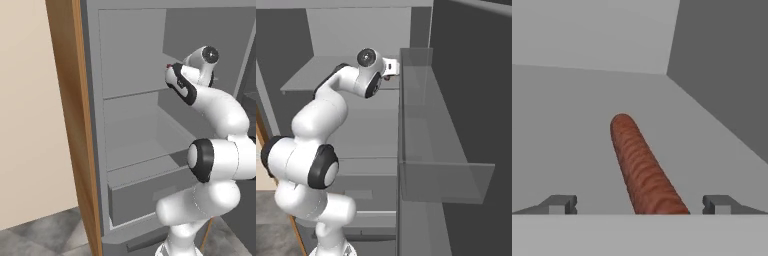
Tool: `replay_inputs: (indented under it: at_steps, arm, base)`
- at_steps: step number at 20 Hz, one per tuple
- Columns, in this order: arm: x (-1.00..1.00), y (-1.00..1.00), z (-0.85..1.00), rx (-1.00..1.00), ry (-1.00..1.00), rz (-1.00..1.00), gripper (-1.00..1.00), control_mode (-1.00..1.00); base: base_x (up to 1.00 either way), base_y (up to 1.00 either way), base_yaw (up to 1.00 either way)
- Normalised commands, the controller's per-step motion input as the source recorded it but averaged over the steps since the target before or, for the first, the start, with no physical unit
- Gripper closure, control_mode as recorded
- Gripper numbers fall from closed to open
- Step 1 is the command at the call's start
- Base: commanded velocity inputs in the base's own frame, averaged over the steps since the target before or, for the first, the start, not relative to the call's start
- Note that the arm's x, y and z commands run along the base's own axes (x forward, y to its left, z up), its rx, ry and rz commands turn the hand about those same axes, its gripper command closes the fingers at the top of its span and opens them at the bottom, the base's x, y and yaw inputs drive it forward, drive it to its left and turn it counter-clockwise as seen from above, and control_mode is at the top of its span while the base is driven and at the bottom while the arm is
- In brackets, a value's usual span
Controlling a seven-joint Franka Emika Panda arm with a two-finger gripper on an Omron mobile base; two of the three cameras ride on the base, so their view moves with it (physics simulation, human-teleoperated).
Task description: Move the hot dog bun to the plate on the dining table and place the condiment next to that plate. Then navigate to the fridge and take the sausage and place it on the plate as well.
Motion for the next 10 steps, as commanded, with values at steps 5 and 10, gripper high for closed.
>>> replay_inputs:
  at_steps: [5,10]
  arm:
    - [0.51,-0.02,-0.10,0.00,0.02,0.02,-1.00,-1.00]
    - [0.14,0.00,-0.34,0.00,0.07,0.02,1.00,-1.00]
  base:
    - [0.00,0.00,0.00]
    - [0.00,0.00,0.00]
